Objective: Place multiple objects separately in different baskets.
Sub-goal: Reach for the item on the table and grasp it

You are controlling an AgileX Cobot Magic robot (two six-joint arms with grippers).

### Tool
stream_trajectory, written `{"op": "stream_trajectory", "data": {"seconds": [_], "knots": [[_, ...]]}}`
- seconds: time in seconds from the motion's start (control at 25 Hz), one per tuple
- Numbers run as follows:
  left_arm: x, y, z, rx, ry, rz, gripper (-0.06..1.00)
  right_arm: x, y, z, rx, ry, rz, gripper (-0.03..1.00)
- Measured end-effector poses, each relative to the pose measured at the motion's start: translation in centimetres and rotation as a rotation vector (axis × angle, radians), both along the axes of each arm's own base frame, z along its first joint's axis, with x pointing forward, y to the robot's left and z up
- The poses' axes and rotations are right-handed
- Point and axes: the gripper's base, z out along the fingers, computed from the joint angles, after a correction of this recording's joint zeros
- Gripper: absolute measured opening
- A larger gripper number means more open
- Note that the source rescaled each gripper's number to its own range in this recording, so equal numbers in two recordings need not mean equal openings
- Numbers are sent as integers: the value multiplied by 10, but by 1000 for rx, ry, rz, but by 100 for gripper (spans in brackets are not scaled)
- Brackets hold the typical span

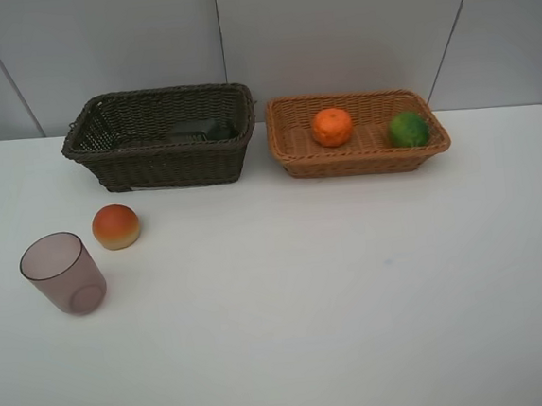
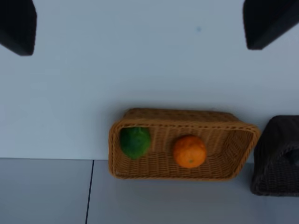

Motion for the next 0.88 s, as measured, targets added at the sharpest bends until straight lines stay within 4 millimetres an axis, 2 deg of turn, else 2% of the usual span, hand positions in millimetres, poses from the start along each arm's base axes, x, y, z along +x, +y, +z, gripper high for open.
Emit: {"op": "stream_trajectory", "data": {"seconds": [0.12,0.44,0.88], "knots": [[0,0,0,0,0,0,100,-3,0,-13,-2,0,2,92],[0,0,0,0,0,0,100,4,0,-28,-7,54,11,92],[0,0,0,0,0,0,100,5,1,-29,-7,58,-17,92]]}}
